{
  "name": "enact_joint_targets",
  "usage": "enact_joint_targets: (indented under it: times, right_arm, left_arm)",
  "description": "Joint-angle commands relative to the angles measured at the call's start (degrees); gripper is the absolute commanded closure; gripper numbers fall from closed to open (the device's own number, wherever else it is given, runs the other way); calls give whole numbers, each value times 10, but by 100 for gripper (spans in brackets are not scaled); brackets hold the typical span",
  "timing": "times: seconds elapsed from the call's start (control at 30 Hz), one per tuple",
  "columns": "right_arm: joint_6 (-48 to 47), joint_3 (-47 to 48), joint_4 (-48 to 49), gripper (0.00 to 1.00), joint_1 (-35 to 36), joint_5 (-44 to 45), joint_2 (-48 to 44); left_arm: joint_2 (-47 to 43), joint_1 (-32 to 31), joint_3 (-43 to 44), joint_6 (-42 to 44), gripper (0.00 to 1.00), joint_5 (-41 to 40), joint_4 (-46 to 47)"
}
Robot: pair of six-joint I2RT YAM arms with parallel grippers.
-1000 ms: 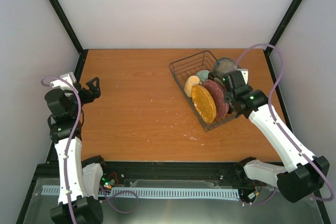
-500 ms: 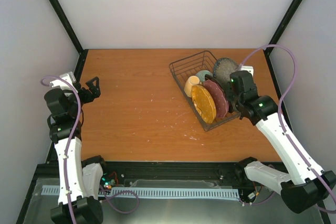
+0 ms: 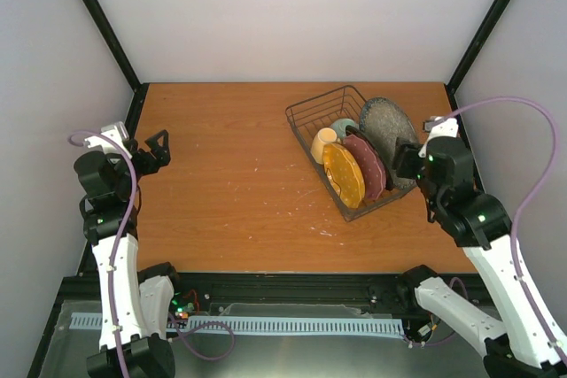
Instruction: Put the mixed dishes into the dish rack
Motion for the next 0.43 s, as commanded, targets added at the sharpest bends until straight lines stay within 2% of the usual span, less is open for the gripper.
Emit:
enact_joint_targets:
  times: [0.0,0.4]
  right_arm:
    - [-1,19,-23,32,-4,12,-41]
    - [16,5,-37,33,-4,13,-64]
  left_arm:
    - [-5,-2,-3,-4,0,11,19]
    - [-1,-3,-15,1,0,11,18]
